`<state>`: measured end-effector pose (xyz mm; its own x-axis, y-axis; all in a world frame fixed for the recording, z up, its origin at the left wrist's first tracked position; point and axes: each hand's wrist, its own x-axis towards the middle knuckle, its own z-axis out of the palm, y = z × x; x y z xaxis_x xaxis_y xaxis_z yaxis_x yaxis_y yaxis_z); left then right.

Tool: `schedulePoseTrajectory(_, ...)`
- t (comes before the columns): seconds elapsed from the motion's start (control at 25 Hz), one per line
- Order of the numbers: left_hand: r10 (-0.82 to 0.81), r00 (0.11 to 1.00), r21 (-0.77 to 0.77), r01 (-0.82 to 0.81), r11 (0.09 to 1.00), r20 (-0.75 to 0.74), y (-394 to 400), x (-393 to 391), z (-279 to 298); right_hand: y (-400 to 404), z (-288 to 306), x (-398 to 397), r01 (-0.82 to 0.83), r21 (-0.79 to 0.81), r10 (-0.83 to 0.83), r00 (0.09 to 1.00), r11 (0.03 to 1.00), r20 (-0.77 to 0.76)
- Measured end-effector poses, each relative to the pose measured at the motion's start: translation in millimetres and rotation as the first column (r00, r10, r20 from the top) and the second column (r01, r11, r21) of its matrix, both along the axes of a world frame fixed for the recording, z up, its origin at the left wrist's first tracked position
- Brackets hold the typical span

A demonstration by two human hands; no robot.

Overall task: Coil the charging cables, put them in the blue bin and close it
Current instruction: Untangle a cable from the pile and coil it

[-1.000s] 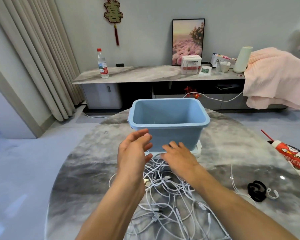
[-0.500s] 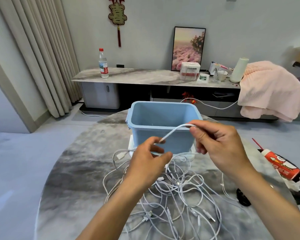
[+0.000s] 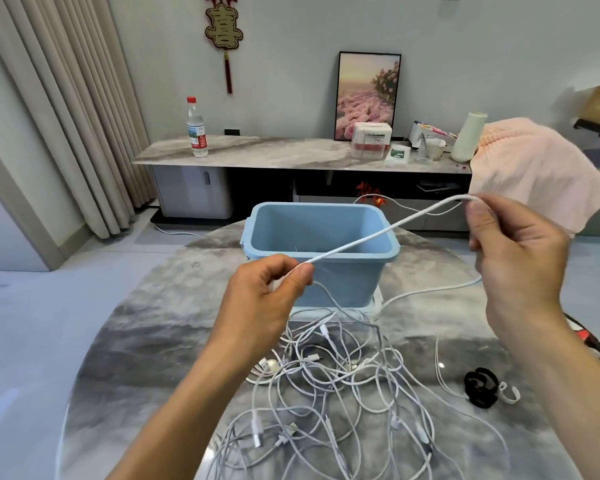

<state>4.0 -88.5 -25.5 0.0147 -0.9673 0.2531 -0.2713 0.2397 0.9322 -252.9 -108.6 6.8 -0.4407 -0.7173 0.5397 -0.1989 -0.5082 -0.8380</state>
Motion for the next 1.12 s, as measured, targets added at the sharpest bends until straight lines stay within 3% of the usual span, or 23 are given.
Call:
schedulePoseTrajectory(0.08,0.08,0.992,-0.09,-0.071,0.993,0.099,0.0,1.4,0.0,-3.4,-16.4,0.5,0.033,0.11,-0.031,0.999,0.993,-0.014)
schedulePoseTrajectory(0.16,0.065,0.989,-0.081,-0.054,0.995,0.133,0.4,5.4,0.6,-4.3,-23.0,4.7,0.011,0.184,-0.008,1.0,0.983,-0.018)
schedulePoseTrajectory(0.32,-0.238,0.95,0.221,0.193,0.956,0.202,3.7,6.5,-2.8,3.5,-4.0,15.1,-0.182,0.095,0.171,0.979,0.979,0.113)
schedulePoseTrajectory(0.4,-0.317,0.948,0.33,0.286,0.899,0.042,6.8,1.9,-0.7,7.6,5.7,19.4,-0.256,0.022,0.252,0.959,0.966,0.131)
schedulePoseTrajectory(0.48,-0.327,0.912,0.392,0.402,0.827,-0.247,10.3,0.4,7.7,6.9,6.9,19.1,-0.267,0.0,0.264,0.955,0.964,0.136)
schedulePoseTrajectory(0.56,-0.371,0.735,0.378,0.634,0.675,-0.568,13.0,1.2,14.7,1.4,-2.4,13.9,-0.211,0.03,0.205,0.969,0.977,0.136)
schedulePoseTrajectory(0.64,-0.416,0.53,0.271,0.799,0.537,-0.739,14.9,4.5,16.8,-5.1,-18.4,8.8,-0.121,0.098,0.119,0.993,0.988,0.022)
schedulePoseTrajectory(0.68,-0.415,0.461,0.208,0.826,0.524,-0.785,16.2,5.5,17.9,-6.7,-27.5,8.2,-0.092,0.148,0.104,0.992,0.985,-0.076)
schedulePoseTrajectory(0.76,-0.331,0.344,0.079,0.789,0.61,-0.879,14.9,7.0,19.8,-7.9,-44.2,11.8,-0.085,0.302,0.178,0.939,0.949,-0.295)
schedulePoseTrajectory(0.8,-0.255,0.273,0.025,0.726,0.687,-0.928,14.3,9.1,22.7,-5.2,-50.2,19.3,-0.127,0.406,0.292,0.88,0.905,-0.376)
schedulePoseTrajectory(0.88,-0.141,0.174,-0.029,0.525,0.851,-0.975,9.2,15.4,25.1,8.1,-60.8,45.2,-0.279,0.574,0.579,0.683,0.77,-0.445)
schedulePoseTrajectory(0.92,-0.098,0.171,-0.019,0.416,0.909,-0.98,5.6,19.0,24.7,16.9,-64.1,60.7,-0.344,0.619,0.681,0.567,0.706,-0.462)
schedulePoseTrajectory(1.0,-0.086,0.319,-0.016,0.214,0.977,-0.944,-1.6,22.6,23.0,37.0,-58.2,87.1,-0.449,0.679,0.809,0.411,0.581,-0.42)
schedulePoseTrajectory(1.12,-0.152,0.72,-0.152,0.065,0.986,-0.677,-5.3,26.0,18.6,54.3,-24.2,91.0,-0.657,0.688,0.908,0.418,0.31,-0.009)
